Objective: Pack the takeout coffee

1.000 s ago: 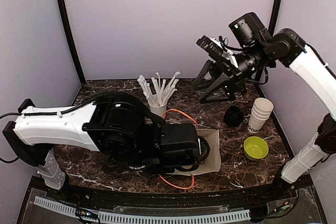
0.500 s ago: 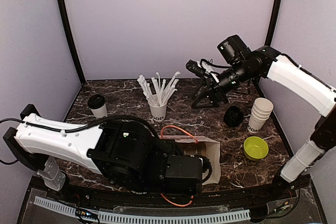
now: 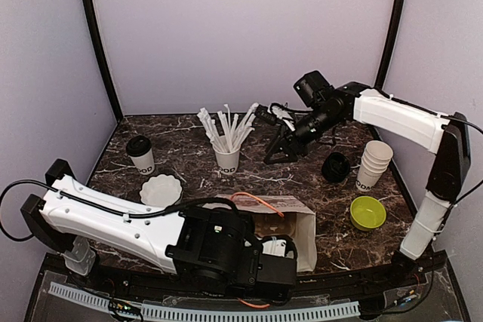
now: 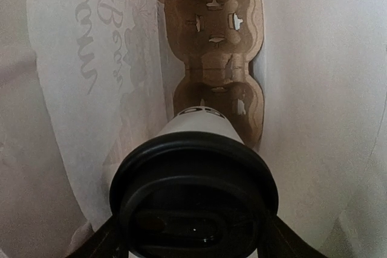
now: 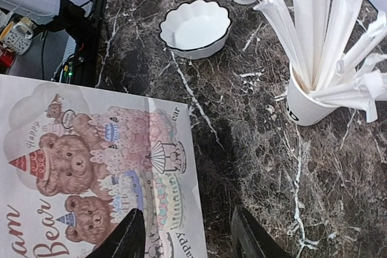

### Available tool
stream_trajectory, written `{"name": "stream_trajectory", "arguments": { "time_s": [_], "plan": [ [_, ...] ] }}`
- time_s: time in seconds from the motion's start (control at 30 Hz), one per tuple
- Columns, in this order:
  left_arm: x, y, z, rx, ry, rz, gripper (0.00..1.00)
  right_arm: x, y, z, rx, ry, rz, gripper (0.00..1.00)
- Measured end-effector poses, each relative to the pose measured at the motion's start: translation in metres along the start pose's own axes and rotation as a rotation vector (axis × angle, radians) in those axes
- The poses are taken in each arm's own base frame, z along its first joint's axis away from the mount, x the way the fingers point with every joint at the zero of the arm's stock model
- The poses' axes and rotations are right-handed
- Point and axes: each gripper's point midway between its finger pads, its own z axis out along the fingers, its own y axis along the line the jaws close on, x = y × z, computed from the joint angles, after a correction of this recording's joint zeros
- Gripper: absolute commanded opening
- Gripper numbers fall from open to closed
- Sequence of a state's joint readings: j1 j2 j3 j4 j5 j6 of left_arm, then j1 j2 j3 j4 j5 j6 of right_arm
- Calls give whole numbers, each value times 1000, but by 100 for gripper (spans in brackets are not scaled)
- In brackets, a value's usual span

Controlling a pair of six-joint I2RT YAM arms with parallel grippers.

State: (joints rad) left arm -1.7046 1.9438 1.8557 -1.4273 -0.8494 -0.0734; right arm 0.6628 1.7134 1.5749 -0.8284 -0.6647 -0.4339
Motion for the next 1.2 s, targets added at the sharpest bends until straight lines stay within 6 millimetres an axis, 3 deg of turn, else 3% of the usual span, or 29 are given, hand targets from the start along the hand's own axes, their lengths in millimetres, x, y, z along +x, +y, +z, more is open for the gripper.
{"name": "stream_trajectory", "arguments": {
  "time_s": [0.37, 0.67, 0.93, 1.2],
  "plan": [
    [2, 0, 10, -45, -22, -12, 45, 31, -42, 41, -2, 59, 124, 47],
    [2, 8, 18, -32, -77, -66, 45, 45, -46, 53, -1, 58, 163, 46],
    [5, 3, 31, 0, -61, -62, 46, 65, -52, 71, -18, 94, 218, 46],
    [11, -6, 44, 7, -40, -60, 45, 70, -53, 78, -32, 99, 241, 46]
  ]
}}
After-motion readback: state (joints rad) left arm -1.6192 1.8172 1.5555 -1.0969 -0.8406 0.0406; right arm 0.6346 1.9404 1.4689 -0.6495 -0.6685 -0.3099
